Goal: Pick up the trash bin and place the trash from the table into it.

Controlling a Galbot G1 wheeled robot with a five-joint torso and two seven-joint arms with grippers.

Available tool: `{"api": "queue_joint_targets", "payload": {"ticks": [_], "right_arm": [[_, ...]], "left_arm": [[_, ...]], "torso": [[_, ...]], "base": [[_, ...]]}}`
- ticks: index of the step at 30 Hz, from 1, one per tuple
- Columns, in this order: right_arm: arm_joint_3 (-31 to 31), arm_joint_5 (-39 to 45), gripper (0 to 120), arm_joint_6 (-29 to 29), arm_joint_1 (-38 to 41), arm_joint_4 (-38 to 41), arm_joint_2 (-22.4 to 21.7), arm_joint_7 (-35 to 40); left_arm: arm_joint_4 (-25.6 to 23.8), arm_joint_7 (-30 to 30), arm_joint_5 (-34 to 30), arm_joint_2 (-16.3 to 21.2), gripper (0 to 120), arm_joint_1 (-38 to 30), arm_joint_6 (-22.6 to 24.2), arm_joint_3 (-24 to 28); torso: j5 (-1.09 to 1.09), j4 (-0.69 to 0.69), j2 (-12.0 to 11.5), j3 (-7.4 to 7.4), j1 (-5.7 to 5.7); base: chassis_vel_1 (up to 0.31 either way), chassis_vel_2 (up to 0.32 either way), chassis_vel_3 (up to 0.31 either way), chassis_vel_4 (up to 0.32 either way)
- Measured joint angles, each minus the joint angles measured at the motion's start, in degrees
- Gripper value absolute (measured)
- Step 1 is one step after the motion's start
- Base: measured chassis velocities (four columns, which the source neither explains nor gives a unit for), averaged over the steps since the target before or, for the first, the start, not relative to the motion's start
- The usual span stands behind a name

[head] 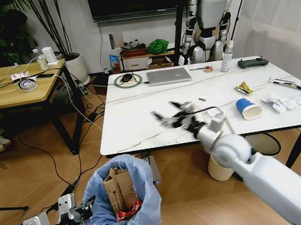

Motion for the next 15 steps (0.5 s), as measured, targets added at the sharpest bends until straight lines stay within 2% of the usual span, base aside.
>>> {"api": "queue_joint_targets", "payload": {"ticks": [3,6,15], "right_arm": [[7.2,-2.8,100,-3.6,-5.4,-0.2,0.7,2.3],[9.0,-9.5,100,-3.9,-7.7,-0.2,-0.5,2.1],[3.0,-18.5,100,-4.5,-5.6,-1.7,-1.0,0.7]], "left_arm": [[0.3,0.0,0.2,0.1,0,-0.4,0.1,0.1],[0.3,0.2,0.3,0.3,0,-0.1,0.1,0.1],[1.2,0.3,0.7,0.7,0,-0.5,0.1,0.1]], "torso": [[0.02,-0.02,0.0,0.0,0.0],[0.01,-0.02,0.0,0.0,0.0],[0.0,0.0,0.0,0.0,0.0]], "base": [[0.0,0.0,0.0,0.0],[0.0,0.0,0.0,0.0],[0.0,0.0,0.0,0.0]]}}
